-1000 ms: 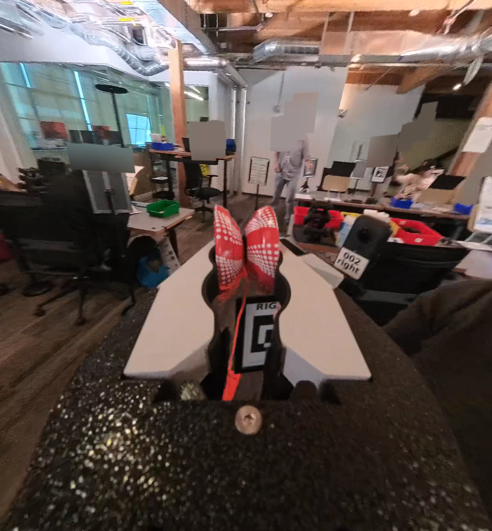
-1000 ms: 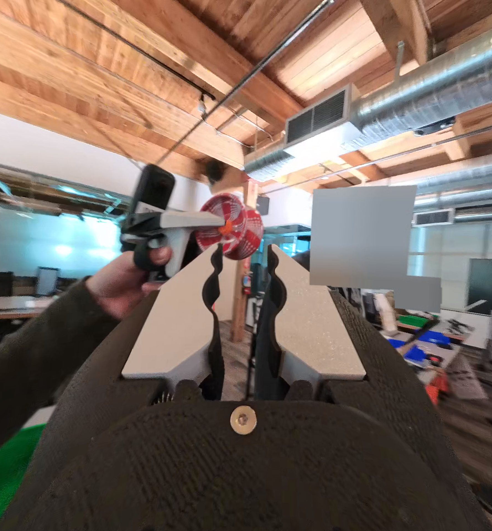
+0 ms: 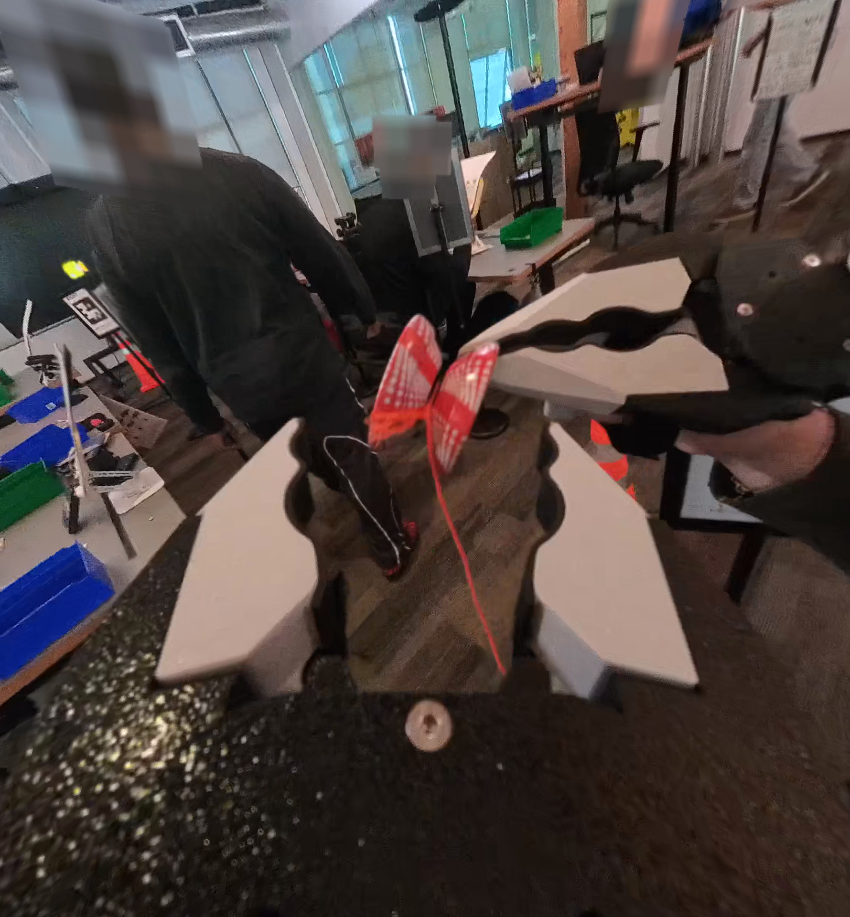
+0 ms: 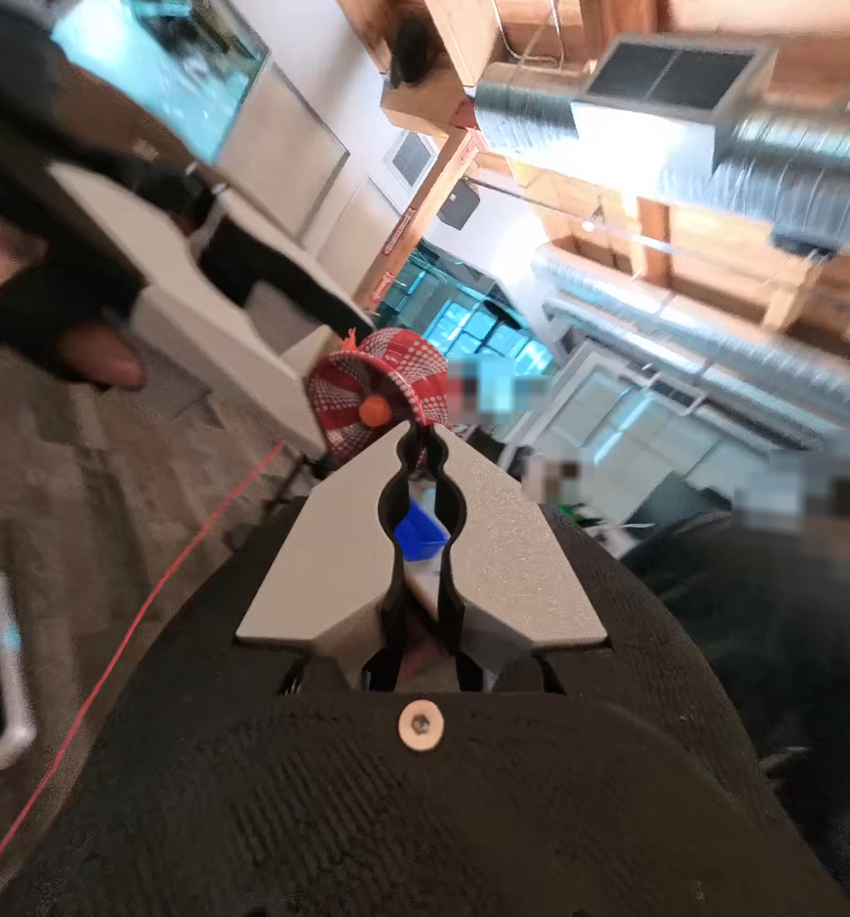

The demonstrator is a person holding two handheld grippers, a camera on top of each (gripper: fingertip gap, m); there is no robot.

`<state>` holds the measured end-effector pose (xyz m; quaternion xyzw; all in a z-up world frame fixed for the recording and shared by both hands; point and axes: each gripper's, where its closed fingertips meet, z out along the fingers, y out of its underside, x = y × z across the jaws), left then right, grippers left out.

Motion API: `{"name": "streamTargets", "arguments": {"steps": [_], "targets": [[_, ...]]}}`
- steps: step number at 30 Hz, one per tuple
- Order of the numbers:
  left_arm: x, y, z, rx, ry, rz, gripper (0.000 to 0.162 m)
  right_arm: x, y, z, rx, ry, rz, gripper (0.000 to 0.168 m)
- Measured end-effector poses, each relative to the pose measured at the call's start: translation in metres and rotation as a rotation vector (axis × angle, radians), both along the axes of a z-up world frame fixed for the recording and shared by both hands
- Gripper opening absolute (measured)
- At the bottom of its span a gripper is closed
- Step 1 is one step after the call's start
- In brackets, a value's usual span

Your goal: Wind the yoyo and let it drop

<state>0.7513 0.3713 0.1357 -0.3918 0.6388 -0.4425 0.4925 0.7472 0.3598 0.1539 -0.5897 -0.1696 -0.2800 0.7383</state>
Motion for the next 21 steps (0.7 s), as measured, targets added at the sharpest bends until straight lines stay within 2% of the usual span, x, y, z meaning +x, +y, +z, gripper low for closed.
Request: {"name": "streamTargets", "arguments": {"steps": [2, 4, 6, 8, 9, 13, 16, 19, 21], "targets": [[0.001, 0.003, -0.014, -0.117, -0.013, -0.103, 0.093, 0.011, 0.002, 0.000, 0.011, 0.166, 0.103, 0.000], [0.007, 0.001, -0.032, -0.245, 0.008, -0.239, 0.083, 0.018, 0.002, 0.001, 0.013, 0.292, 0.212, 0.000], [0.008, -0.008, -0.043, -0.353, 0.023, -0.413, 0.056, 0.023, 0.003, 0.002, 0.009, 0.368, 0.284, 0.000], [0.002, -0.018, -0.043, -0.462, 0.024, -0.619, 0.012, 0.024, 0.004, 0.001, -0.013, 0.413, 0.347, 0.000], [0.002, -0.018, -0.043, -0.494, 0.034, -0.682, 0.000, 0.023, 0.004, -0.001, -0.028, 0.428, 0.379, 0.000], [0.026, -0.007, -0.066, -0.390, 0.159, -0.671, 0.000, 0.007, -0.003, -0.011, -0.145, 0.411, 0.534, 0.000], [0.044, 0.000, -0.072, -0.204, 0.213, -0.643, 0.000, -0.002, -0.005, -0.045, -0.366, 0.248, 0.476, 0.001], [0.047, -0.009, -0.056, -0.059, 0.199, -0.664, 0.000, 0.004, -0.011, -0.071, -0.535, 0.126, 0.361, 0.000], [0.046, -0.018, -0.049, 0.062, 0.198, -0.641, 0.000, 0.016, -0.015, -0.078, -0.590, 0.066, 0.261, 0.000]]}}
